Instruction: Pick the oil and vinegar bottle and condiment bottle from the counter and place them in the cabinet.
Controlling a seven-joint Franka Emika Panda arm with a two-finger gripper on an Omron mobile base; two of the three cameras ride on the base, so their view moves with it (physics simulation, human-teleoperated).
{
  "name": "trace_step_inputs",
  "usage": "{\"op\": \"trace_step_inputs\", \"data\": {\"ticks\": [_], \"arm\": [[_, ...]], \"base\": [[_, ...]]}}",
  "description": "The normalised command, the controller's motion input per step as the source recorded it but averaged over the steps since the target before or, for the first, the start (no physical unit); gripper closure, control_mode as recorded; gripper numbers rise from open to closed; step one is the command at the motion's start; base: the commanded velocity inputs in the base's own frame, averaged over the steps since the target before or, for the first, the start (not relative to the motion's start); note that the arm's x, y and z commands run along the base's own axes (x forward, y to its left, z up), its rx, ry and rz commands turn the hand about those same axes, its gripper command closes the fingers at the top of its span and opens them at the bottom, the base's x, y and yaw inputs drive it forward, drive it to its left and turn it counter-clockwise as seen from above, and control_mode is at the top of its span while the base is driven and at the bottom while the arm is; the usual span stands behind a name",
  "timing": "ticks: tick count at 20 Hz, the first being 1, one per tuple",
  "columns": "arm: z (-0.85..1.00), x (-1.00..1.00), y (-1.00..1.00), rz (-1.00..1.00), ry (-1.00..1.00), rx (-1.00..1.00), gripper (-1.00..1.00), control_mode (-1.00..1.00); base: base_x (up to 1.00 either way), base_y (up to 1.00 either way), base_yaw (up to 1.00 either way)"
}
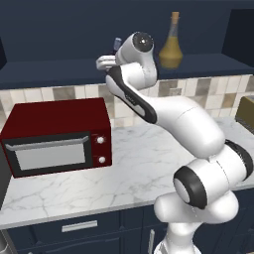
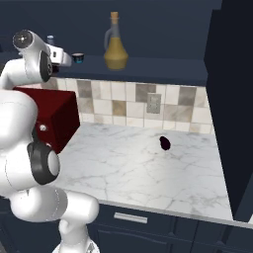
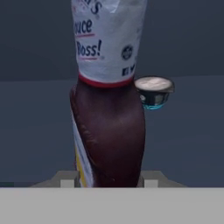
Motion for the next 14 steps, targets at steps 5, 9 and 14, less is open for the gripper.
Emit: {"op": "trace_step_inputs", "data": {"ticks": [5,9,14], "arm": [[-0.10,0.32,0.07,0.00,0.00,0.00,1.00,-1.00],[-0.19,0.29,0.12,0.00,0.00,0.00,1.00,-1.00],[-0.21,0.25,0.13,0.00,0.00,0.00,1.00,-1.00]], "base": [[0.00,0.00,0.00],[0.00,0.00,0.00],[0.00,0.00,0.00]]}}
